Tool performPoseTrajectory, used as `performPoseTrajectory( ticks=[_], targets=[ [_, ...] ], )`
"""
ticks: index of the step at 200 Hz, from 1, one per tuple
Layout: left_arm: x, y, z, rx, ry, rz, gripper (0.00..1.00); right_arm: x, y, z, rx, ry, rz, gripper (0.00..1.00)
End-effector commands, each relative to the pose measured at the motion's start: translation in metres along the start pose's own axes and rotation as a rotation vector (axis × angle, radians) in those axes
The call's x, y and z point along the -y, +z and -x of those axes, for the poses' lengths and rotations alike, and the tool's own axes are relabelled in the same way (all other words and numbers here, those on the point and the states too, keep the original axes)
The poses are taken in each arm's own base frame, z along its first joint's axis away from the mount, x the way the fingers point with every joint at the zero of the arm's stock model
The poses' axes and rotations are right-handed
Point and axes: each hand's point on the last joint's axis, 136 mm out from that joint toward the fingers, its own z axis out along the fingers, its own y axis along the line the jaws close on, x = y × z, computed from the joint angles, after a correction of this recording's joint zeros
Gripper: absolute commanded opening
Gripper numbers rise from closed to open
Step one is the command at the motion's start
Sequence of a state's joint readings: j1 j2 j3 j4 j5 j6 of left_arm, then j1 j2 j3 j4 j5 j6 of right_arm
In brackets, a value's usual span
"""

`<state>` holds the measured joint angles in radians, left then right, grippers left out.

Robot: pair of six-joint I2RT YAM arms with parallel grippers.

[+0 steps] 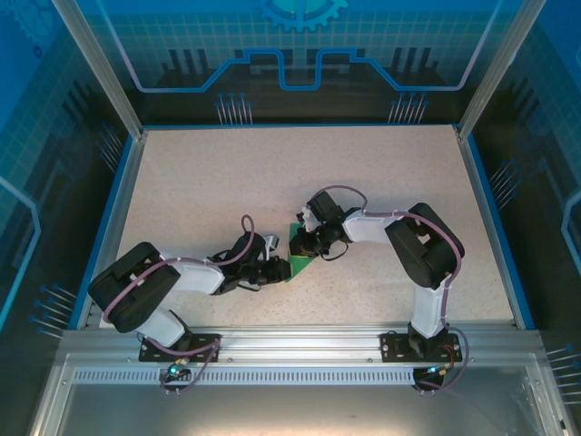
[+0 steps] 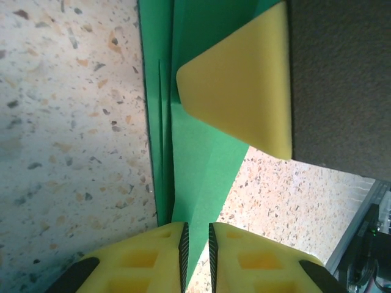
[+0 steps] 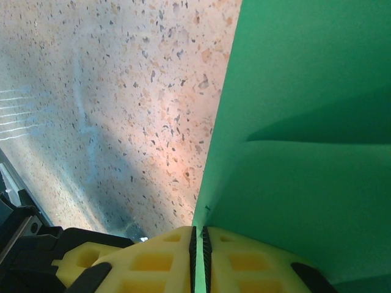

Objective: Fold a paper plane with a square sheet of paper (pick it up from the middle)
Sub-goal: Fourth fold the wing at the center of the table.

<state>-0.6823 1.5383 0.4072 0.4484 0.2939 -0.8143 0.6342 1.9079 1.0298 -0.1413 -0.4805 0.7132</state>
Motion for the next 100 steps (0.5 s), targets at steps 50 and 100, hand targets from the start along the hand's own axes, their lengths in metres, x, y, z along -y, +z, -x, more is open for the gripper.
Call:
performPoseTrajectory(
  ticks=[50, 100],
  targets=[
    [-0.010, -0.008, -0.036, -0.127, -0.007, -0.004, 0.22, 0.003, 0.004, 0.000, -0.021, 0.000, -0.011, 0.15],
    [-0.002, -0.043, 0.003, 0.072, 0.028, 0.101, 0.32, -0.001, 0.000, 0.001, -0.016, -0.012, -0.009, 0.15]
  ],
)
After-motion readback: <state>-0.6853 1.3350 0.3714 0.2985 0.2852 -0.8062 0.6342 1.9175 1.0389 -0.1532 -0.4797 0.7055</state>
